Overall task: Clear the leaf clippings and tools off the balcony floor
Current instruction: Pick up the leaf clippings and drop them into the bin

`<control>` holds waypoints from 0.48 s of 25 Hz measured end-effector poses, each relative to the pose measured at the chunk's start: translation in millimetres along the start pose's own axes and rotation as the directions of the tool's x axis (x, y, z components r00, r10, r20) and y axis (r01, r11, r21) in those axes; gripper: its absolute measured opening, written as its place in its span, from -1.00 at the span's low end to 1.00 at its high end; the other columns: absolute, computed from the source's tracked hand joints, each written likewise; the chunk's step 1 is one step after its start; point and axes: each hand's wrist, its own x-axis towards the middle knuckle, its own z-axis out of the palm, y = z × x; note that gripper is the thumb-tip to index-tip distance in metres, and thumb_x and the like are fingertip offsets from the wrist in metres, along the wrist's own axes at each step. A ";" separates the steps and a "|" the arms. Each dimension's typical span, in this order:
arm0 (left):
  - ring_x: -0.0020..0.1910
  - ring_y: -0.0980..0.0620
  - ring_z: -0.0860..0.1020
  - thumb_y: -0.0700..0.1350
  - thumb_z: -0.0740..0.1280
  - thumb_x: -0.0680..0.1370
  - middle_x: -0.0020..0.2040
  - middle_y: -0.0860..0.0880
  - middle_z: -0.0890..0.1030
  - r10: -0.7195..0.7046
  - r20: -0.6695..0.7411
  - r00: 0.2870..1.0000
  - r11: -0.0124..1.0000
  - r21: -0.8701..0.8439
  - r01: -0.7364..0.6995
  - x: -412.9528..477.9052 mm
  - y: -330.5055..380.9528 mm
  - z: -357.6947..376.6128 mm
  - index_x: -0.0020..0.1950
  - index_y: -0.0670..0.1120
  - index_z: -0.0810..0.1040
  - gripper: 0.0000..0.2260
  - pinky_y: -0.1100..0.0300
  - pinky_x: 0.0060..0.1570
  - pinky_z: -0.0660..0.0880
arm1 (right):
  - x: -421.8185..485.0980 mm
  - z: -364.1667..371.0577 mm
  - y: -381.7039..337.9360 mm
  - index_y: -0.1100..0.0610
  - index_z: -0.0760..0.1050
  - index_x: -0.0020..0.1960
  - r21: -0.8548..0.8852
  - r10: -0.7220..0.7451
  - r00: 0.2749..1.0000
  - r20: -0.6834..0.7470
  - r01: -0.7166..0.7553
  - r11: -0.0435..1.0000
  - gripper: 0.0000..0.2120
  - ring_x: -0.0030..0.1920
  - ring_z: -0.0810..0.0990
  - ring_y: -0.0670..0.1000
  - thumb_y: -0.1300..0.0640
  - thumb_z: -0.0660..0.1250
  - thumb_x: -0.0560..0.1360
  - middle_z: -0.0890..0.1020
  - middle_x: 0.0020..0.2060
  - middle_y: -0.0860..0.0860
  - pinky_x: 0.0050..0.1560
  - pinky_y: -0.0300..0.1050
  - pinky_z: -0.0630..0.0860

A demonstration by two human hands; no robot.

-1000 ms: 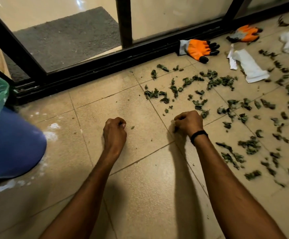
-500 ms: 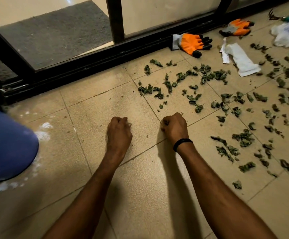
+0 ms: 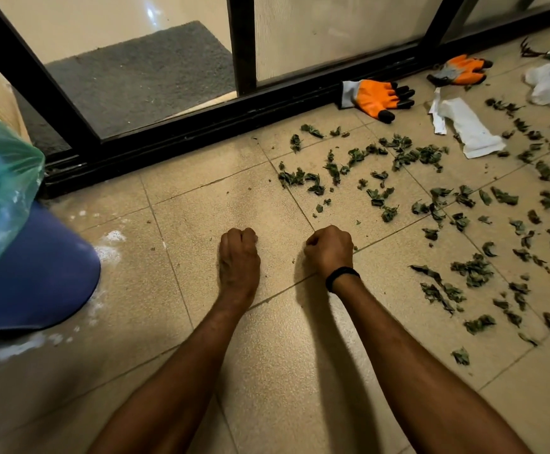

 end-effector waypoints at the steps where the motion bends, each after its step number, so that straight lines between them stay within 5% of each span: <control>1: -0.08 -0.13 0.47 -0.38 0.31 0.48 -0.10 -0.12 0.51 -0.046 0.018 0.999 0.998 -0.033 0.046 0.3 -2.8 -3.2 0.01 -0.12 0.56 -0.80 -0.01 -0.14 0.47 | -2.2 -2.1 0.2 0.13 0.71 -0.10 0.151 0.064 0.997 0.050 -0.071 0.986 -0.90 -0.12 0.63 -0.02 0.24 0.42 0.44 0.71 -0.17 0.01 -0.06 -0.19 0.56; 3: -0.03 -0.14 0.50 -0.34 0.26 0.53 -0.06 -0.13 0.57 -0.171 0.043 0.984 0.974 -0.142 0.176 4.4 -4.8 -16.1 0.04 -0.12 0.58 -0.80 0.03 -0.06 0.45 | -7.9 -8.5 -1.7 0.09 0.70 -0.15 0.420 0.176 0.969 0.171 -0.233 0.877 -0.93 -0.14 0.64 -0.07 0.23 0.49 0.40 0.70 -0.22 -0.05 -0.01 -0.14 0.62; 6: -0.01 -0.11 0.58 -0.26 0.28 0.59 -0.05 -0.10 0.65 -0.266 -0.034 0.963 0.912 -0.333 0.240 15.8 2.0 -56.1 0.03 -0.13 0.62 -0.86 0.23 -0.09 0.35 | -16.2 -25.4 -22.7 0.28 0.64 -0.07 0.733 0.222 0.894 0.388 -0.446 0.514 -0.88 -0.14 0.66 0.05 0.39 0.46 0.40 0.69 -0.13 0.16 -0.04 -0.07 0.65; 9: -0.03 -0.03 0.60 -0.17 0.30 0.61 -0.07 -0.03 0.67 -0.227 -0.218 0.949 0.885 -0.454 0.107 37.6 18.6 -136.3 0.00 -0.12 0.63 -0.88 0.21 -0.07 0.43 | -23.6 -45.6 -80.6 0.45 0.54 0.08 0.865 0.022 0.888 0.459 -0.453 0.217 -0.78 -0.13 0.65 0.12 0.48 0.38 0.43 0.64 -0.12 0.25 -0.10 -0.12 0.66; 12: -0.09 0.04 0.60 -0.09 0.30 0.61 -0.11 0.03 0.66 -0.235 -0.443 0.865 0.892 -0.451 0.012 59.6 16.5 -240.0 -0.02 -0.07 0.64 -0.87 0.22 -0.09 0.46 | -41.9 -53.5 -176.7 0.47 0.53 0.10 0.915 -0.296 0.867 0.401 -0.360 0.183 -0.77 -0.08 0.66 0.14 0.47 0.36 0.45 0.64 -0.11 0.26 -0.10 -0.13 0.66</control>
